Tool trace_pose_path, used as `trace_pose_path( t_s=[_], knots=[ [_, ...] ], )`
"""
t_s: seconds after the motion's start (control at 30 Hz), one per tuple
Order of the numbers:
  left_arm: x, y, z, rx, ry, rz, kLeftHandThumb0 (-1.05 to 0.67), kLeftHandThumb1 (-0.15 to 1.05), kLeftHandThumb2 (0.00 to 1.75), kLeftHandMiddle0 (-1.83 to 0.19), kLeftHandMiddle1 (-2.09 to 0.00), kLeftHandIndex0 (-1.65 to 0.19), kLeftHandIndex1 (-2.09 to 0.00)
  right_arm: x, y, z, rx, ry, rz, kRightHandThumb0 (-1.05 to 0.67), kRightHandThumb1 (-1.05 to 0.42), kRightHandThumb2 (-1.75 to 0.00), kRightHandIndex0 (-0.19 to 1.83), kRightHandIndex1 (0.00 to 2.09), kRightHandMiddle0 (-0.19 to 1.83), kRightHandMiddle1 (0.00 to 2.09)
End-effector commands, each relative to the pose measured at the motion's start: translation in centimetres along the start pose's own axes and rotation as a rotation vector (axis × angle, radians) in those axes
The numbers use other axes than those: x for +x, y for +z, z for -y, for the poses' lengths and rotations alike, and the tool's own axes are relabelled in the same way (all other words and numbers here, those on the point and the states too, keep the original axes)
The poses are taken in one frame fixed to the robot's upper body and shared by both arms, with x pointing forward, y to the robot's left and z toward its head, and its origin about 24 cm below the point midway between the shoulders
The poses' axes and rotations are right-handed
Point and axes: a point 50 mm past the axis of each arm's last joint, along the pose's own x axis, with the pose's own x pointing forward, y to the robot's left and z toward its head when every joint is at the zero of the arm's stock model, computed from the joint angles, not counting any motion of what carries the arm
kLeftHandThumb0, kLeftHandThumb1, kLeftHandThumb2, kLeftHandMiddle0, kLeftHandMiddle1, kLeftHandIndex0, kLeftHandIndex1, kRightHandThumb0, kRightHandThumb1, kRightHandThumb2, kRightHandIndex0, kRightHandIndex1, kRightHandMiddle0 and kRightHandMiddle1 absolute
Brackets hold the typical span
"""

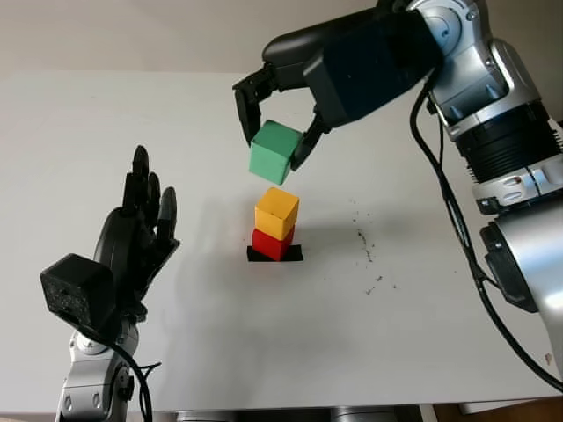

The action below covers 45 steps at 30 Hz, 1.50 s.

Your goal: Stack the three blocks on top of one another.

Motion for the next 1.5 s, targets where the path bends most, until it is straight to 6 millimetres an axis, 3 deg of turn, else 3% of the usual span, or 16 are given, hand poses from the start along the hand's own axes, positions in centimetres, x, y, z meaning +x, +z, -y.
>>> trace_pose_path(
  t_s=[0.0,0.4,0.8,1.47],
  knots=[
    [0.0,0.4,0.0,0.012,-0.004,0.016,-0.71,1.05,0.64,0.19,-0.05,0.19,-0.03,-0.2,0.8,1.0,-0.041,-0.004,-0.001,-0.43,-0.98,-0.06,0.23,0.03,0.25,1.75],
    [0.2,0.6,0.2,0.011,-0.01,0.018,-0.71,1.05,0.66,0.19,-0.05,0.19,-0.03,0.6,-0.2,-1.0,0.036,0.052,0.016,-0.39,-0.96,-0.05,0.28,0.07,0.36,1.63],
    [0.0,0.5,0.2,0.013,0.001,0.022,-0.71,1.05,0.66,0.18,-0.05,0.19,-0.04,1.3,-1.1,-2.8,0.044,0.066,0.0,-0.39,-0.97,-0.05,0.24,0.05,0.32,1.62],
    [-0.1,0.4,0.3,0.017,-0.006,0.023,-0.71,1.05,0.65,0.18,-0.05,0.19,-0.05,1.8,-1.4,-3.7,0.069,0.086,0.009,-0.38,-0.97,-0.05,0.23,0.05,0.32,1.64]
  ],
)
